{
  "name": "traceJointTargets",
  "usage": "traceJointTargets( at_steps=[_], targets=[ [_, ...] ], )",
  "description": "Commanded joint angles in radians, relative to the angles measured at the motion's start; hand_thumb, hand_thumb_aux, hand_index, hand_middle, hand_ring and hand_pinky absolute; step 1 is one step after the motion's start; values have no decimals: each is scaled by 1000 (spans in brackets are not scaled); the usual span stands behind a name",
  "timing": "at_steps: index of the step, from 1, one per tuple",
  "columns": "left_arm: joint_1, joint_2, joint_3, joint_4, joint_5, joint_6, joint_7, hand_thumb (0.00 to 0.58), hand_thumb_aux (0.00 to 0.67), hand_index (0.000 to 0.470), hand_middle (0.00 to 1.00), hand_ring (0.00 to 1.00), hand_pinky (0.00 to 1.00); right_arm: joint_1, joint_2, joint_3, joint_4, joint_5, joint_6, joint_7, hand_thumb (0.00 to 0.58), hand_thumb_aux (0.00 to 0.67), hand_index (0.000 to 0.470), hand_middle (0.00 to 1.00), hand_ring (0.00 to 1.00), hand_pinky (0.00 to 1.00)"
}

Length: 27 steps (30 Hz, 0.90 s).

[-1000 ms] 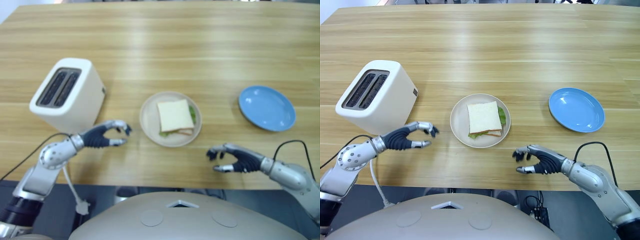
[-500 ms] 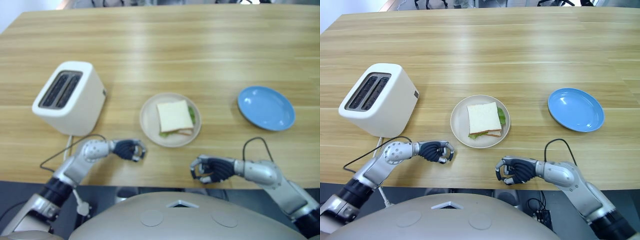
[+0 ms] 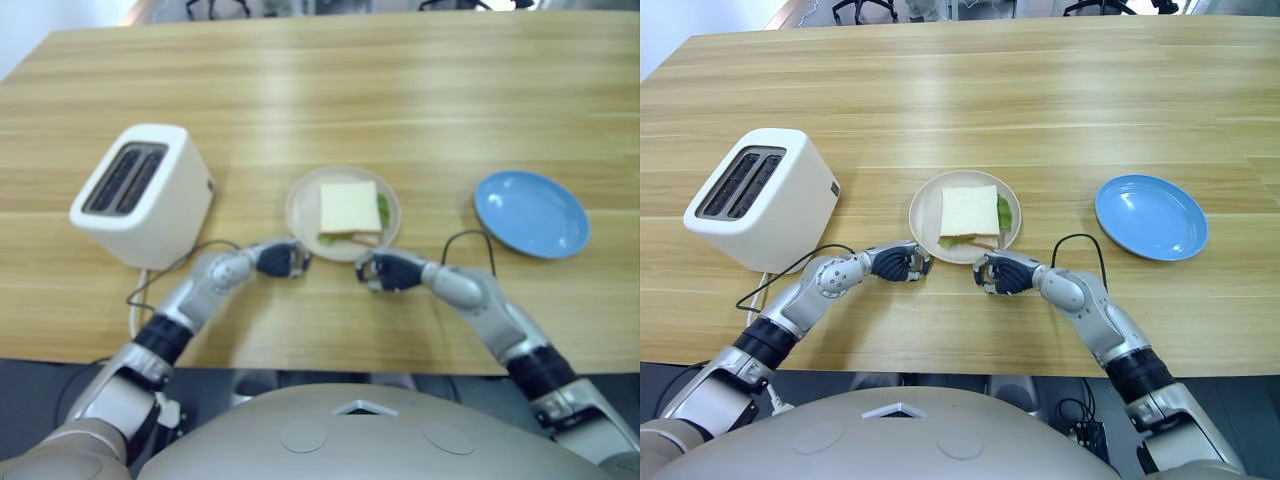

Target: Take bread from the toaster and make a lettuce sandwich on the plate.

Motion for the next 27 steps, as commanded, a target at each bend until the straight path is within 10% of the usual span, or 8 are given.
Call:
traceJointTargets(
  at_steps=[1, 6, 7, 8, 9, 10, 11, 27],
  targets=[
    [-52, -80, 109, 23, -63, 71, 115, 553, 525, 361, 1000, 1000, 1000, -45, -16, -18, 64, -141, 22, -190, 580, 670, 460, 1000, 1000, 1000],
    [-94, -136, 203, 25, -145, 102, 168, 438, 339, 233, 1000, 1000, 1000, -54, -16, -64, 57, -165, 31, -326, 580, 670, 460, 1000, 1000, 1000],
    [-100, -145, 223, 21, -163, 105, 179, 0, 0, 0, 0, 0, 0, -49, -15, -79, 45, -158, 30, -344, 580, 670, 460, 1000, 1000, 1000],
    [-104, -147, 239, 11, -173, 103, 190, 0, 0, 0, 0, 0, 0, -41, -13, -97, 28, -146, 28, -359, 565, 562, 386, 714, 714, 714],
    [-105, -146, 250, -1, -180, 98, 197, 0, 0, 0, 0, 0, 0, -33, -14, -112, 8, -139, 29, -370, 565, 562, 386, 714, 714, 714],
    [-102, -147, 267, -18, -199, 92, 200, 0, 0, 0, 0, 0, 0, -21, -15, -132, -15, -127, 28, -376, 447, 349, 240, 0, 0, 0],
    [-98, -148, 284, -37, -220, 86, 203, 0, 0, 0, 0, 0, 0, -10, -15, -151, -31, -108, 24, -380, 27, 16, 11, 0, 0, 0],
    [30, -389, 506, -86, -569, -180, 315, 0, 0, 0, 0, 0, 0, 67, 422, -551, 36, 745, -70, -247, 0, 0, 0, 0, 0, 0]
  ],
)
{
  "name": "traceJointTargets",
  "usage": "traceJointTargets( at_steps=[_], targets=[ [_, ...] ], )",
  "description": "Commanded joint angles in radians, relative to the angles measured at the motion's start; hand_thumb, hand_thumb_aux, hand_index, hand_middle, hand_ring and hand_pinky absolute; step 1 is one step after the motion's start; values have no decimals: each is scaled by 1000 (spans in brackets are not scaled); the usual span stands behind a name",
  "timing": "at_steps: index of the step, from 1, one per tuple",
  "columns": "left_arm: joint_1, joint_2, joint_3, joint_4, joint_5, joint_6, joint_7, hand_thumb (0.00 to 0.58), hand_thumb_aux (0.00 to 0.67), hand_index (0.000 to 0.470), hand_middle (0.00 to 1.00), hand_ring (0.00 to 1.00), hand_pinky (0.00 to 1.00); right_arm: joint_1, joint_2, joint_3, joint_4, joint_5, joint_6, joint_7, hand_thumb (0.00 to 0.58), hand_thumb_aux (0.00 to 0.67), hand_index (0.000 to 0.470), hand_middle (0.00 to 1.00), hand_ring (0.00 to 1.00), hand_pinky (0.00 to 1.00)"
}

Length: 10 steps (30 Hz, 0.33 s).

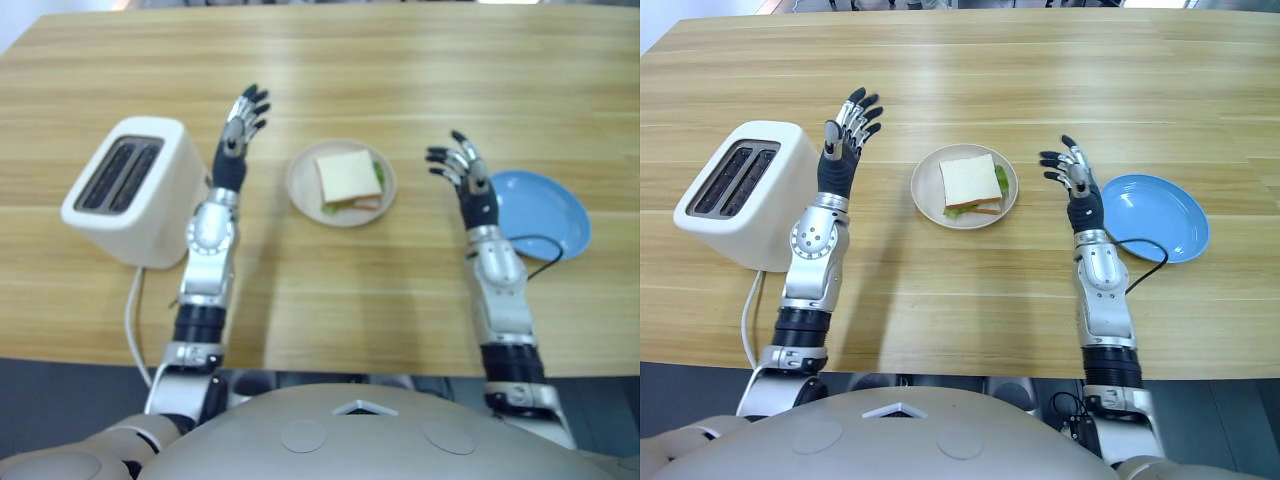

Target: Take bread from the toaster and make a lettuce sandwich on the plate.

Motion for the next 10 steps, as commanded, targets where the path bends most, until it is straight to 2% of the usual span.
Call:
traceJointTargets(
  at_steps=[1, 7, 10],
  targets=[
    [-3, -15, 19, 108, -15, -67, 17, 0, 0, 0, 0, 0, 0, -30, 33, -39, 108, 9, -73, -22, 0, 0, 0, 0, 0, 0],
    [-49, -19, 56, 256, -60, -138, 7, 0, 0, 0, 0, 0, 0, -114, 46, -76, 288, -5, -215, -39, 0, 0, 0, 0, 0, 0],
    [-70, -13, 67, 308, -66, -176, 2, 0, 0, 0, 0, 0, 0, -138, 38, -65, 341, -42, -251, -43, 0, 0, 0, 0, 0, 0]
  ],
)
